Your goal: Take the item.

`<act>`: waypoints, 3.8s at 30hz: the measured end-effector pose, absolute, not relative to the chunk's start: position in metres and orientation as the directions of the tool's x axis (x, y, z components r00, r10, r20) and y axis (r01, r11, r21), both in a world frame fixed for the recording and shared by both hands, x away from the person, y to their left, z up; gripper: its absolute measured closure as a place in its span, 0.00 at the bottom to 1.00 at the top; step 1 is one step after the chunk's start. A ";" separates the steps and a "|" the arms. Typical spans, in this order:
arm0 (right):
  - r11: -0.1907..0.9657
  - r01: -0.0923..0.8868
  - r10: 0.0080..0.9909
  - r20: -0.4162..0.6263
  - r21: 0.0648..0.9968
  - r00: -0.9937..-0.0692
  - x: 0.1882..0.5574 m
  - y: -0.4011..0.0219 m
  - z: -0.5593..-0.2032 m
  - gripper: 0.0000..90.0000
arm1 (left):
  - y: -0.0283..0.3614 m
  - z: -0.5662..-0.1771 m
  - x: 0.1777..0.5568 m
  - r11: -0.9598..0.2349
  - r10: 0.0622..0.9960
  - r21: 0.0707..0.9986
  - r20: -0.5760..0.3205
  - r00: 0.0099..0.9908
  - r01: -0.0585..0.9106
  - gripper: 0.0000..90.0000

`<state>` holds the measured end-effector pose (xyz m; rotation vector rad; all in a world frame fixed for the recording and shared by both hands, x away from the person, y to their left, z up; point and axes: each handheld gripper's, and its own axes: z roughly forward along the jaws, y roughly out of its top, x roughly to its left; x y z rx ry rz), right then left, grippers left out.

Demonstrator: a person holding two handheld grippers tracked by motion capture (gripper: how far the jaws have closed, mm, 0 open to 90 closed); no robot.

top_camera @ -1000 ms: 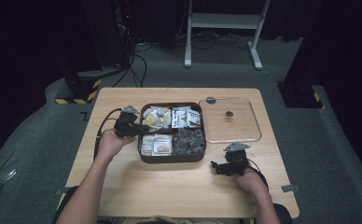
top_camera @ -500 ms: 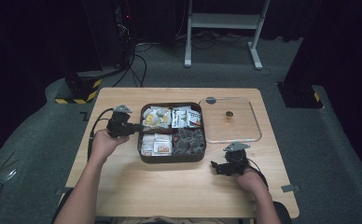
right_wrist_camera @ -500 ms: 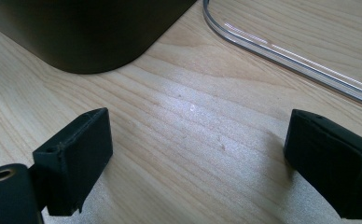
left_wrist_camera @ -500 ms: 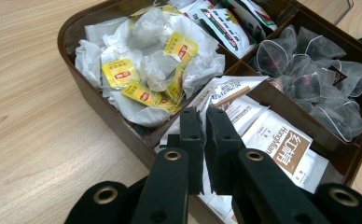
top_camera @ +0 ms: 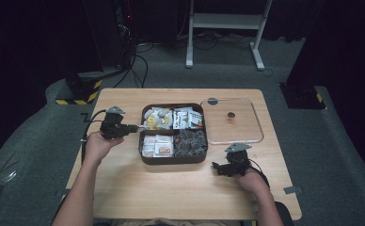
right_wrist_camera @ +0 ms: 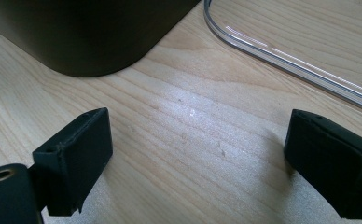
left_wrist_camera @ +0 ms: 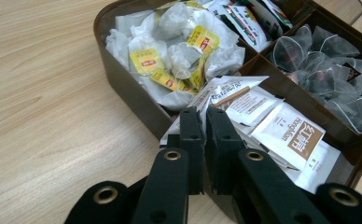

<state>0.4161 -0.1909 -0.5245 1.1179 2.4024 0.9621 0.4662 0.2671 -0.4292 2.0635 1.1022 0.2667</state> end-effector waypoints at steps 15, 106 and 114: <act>0.467 0.549 0.766 -0.007 0.693 -0.642 0.418 -0.190 -0.525 0.08 | 0.291 -0.434 0.466 -0.295 0.814 0.708 -0.166 0.557 0.642 0.96; 0.468 0.548 0.764 -0.005 0.693 -0.646 0.417 -0.191 -0.525 0.08 | 0.327 -0.474 0.453 -0.190 0.888 0.717 -0.166 0.429 0.671 0.40; 0.468 0.549 0.765 -0.006 0.692 -0.644 0.418 -0.190 -0.525 0.08 | 0.337 -0.481 0.447 -0.201 0.903 0.714 -0.131 0.410 0.671 0.39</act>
